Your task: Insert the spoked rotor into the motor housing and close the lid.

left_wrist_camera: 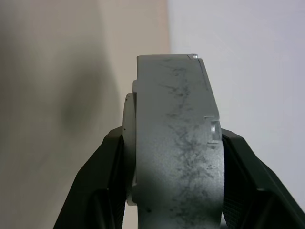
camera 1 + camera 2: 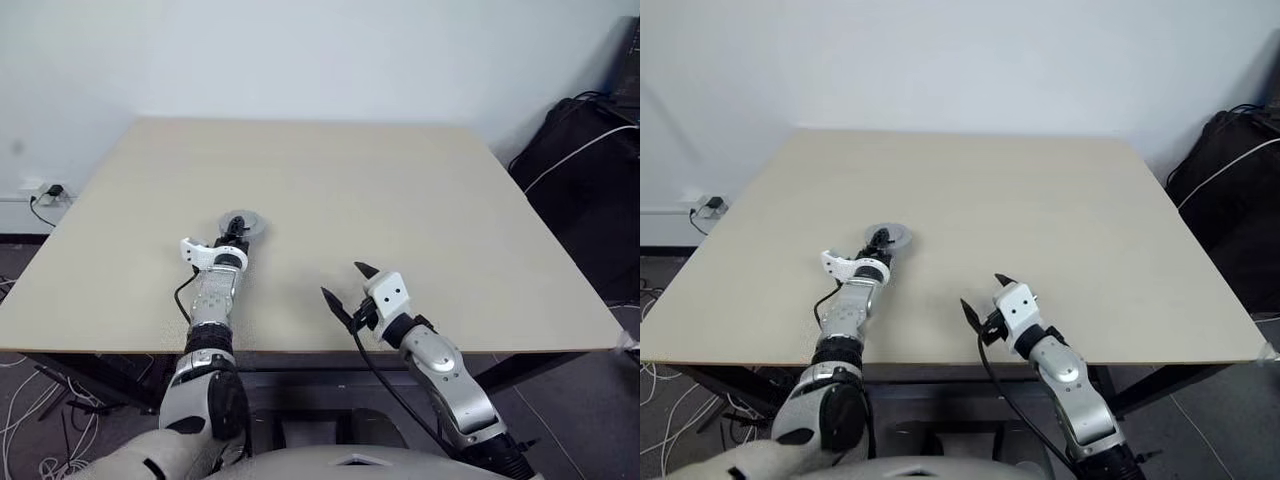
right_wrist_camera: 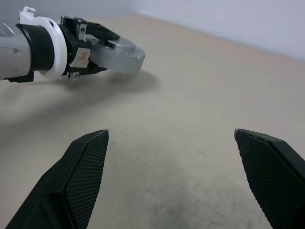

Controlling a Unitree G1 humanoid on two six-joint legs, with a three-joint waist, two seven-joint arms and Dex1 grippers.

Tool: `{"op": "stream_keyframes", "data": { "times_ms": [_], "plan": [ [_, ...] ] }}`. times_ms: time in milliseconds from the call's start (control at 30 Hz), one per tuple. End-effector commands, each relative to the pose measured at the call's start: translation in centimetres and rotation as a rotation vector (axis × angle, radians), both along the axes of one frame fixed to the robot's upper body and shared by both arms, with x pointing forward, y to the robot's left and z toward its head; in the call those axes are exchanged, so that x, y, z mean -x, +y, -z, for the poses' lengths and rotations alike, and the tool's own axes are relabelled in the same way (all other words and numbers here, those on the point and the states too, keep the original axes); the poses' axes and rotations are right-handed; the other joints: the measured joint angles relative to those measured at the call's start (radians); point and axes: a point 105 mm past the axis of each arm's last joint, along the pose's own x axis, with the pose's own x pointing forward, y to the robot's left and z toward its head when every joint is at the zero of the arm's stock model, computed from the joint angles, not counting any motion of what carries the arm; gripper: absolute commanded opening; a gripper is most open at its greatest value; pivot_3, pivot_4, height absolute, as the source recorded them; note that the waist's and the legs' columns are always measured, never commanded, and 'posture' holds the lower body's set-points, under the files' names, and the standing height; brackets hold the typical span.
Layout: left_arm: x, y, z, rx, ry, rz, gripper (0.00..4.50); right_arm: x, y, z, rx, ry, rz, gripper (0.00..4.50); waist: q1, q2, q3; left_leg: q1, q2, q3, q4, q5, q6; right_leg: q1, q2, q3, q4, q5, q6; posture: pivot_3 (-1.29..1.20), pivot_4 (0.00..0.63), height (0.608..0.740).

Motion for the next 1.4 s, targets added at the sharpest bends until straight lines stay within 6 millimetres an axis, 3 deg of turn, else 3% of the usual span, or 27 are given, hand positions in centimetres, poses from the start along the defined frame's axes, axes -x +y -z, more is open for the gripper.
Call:
{"op": "stream_keyframes", "data": {
  "times_ms": [33, 133, 367, 400, 533, 633, 767, 933, 1067, 1233, 1400],
  "plan": [
    [-1.3, -0.3, -1.5, -0.030, -0.025, 0.017, 2.10, -0.3, -0.1, -0.9, -0.012, -0.023, 0.008, 4.50, 0.000, 0.000, 0.000, 0.000, 0.000, 0.000, 0.000, 0.000, 0.000, 0.000, 0.000, 0.000, 0.000, 0.000, 0.001, 0.00, 0.000, 0.740],
    [-1.3, -0.5, -1.0, -0.036, 0.005, 0.024, 2.10, -0.3, 0.0, -0.8, -0.012, -0.016, 0.007, 4.50, 0.000, 0.000, 0.000, 0.000, 0.000, 0.000, 0.000, 0.000, 0.000, 0.000, 0.000, 0.000, 0.000, 0.001, 0.002, 0.00, 0.000, 0.740],
    [-0.2, -0.5, 0.8, -0.060, 0.093, 0.037, 4.35, -0.4, -0.1, -0.7, -0.019, 0.014, 0.021, 4.50, 0.000, 0.000, -0.001, 0.001, 0.000, 0.000, 0.001, 0.000, 0.000, 0.001, -0.001, 0.000, 0.001, 0.001, 0.001, 0.00, 0.000, 0.740],
    [0.3, -0.4, 1.4, -0.068, 0.121, 0.043, 4.47, -0.4, -0.1, -0.5, -0.017, 0.022, 0.023, 4.50, 0.000, 0.000, -0.002, 0.003, 0.000, 0.000, 0.001, 0.000, -0.001, 0.002, -0.001, 0.000, 0.002, 0.001, 0.001, 0.00, 0.000, 0.740],
    [2.6, -0.3, 3.3, -0.106, 0.224, 0.084, 4.47, -0.4, -0.1, -0.1, -0.012, 0.051, 0.029, 4.50, -0.010, 0.000, -0.006, 0.004, 0.000, 0.001, 0.001, 0.000, -0.001, 0.003, -0.001, 0.002, 0.003, 0.003, -0.003, 0.00, 0.000, 0.740],
    [6.2, -0.5, 5.2, -0.210, 0.311, 0.204, 4.47, -0.4, -0.5, 0.8, 0.006, 0.101, 0.044, 4.50, -0.016, 0.001, -0.013, 0.006, 0.000, 0.001, 0.000, -0.002, -0.002, 0.004, -0.002, 0.002, 0.003, 0.002, -0.005, 0.00, 0.000, 0.740],
    [11.0, -0.9, 6.3, -0.420, 0.351, 0.388, 4.47, -0.4, -1.4, 2.2, 0.025, 0.186, 0.098, 4.50, -0.023, 0.007, -0.023, 0.018, 0.001, 0.003, -0.002, -0.006, -0.006, 0.008, -0.006, 0.003, 0.003, -0.002, -0.008, 0.00, 0.000, 0.740],
    [14.0, -0.5, 5.3, -0.779, 0.265, 0.464, 4.47, -1.1, -3.2, 1.8, -0.048, 0.151, 0.245, 4.50, -0.022, 0.015, -0.031, 0.023, 0.002, 0.004, -0.006, -0.009, -0.004, 0.009, -0.009, 0.003, 0.004, -0.006, -0.007, 0.00, 0.000, 0.740],
    [15.0, 0.4, 3.0, -1.100, 0.125, 0.312, 4.47, -1.4, -5.2, 1.0, -0.088, 0.040, 0.390, 4.50, -0.022, 0.017, -0.029, 0.027, 0.003, 0.005, -0.012, -0.009, -0.005, 0.008, -0.009, 0.007, 0.004, -0.007, -0.009, 0.00, 0.000, 0.740],
    [16.0, 0.9, 1.8, -1.334, 0.078, 0.141, 4.47, -0.7, -6.4, 1.8, -0.070, 0.002, 0.463, 4.50, -0.006, 0.017, -0.023, 0.026, 0.003, 0.005, -0.017, -0.008, -0.007, 0.003, -0.010, 0.006, 0.004, -0.009, -0.013, 0.00, 0.000, 0.740],
    [16.6, 0.7, -0.1, -1.444, -0.042, -0.019, 4.47, 0.4, -7.5, 3.0, -0.041, 0.016, 0.529, 4.50, 0.003, 0.019, -0.023, 0.018, 0.003, 0.004, -0.017, -0.008, -0.007, -0.003, -0.011, 0.005, 0.003, -0.009, -0.014, 0.00, 0.000, 0.740]
  ]
}}
